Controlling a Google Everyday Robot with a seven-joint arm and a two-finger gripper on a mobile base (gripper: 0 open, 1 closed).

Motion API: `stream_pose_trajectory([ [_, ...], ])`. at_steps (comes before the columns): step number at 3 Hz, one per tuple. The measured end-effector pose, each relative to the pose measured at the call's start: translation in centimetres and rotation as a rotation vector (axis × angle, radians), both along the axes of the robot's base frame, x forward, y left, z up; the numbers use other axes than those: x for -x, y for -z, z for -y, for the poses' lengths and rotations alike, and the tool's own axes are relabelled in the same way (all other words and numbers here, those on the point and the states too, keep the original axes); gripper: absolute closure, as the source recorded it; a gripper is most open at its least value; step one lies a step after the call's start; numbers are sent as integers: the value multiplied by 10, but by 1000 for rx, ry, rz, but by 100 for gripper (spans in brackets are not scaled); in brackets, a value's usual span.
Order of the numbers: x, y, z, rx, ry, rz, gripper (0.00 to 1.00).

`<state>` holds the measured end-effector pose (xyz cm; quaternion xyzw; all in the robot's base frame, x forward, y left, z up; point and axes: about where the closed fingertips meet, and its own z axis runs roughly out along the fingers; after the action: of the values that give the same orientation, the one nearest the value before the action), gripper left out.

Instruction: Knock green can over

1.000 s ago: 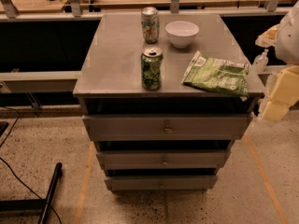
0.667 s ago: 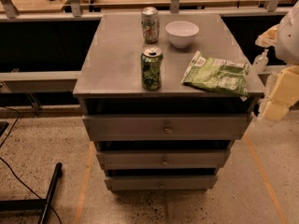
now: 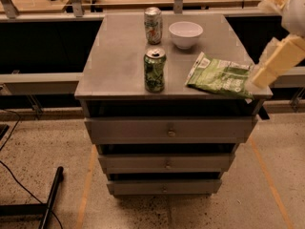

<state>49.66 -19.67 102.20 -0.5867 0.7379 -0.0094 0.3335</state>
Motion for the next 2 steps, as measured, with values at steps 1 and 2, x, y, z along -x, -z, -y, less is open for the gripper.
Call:
stream_pose_trajectory([
  [1, -50, -26, -13, -100, 16, 136, 0],
  [2, -58, -31, -13, -111, 26, 167, 0],
])
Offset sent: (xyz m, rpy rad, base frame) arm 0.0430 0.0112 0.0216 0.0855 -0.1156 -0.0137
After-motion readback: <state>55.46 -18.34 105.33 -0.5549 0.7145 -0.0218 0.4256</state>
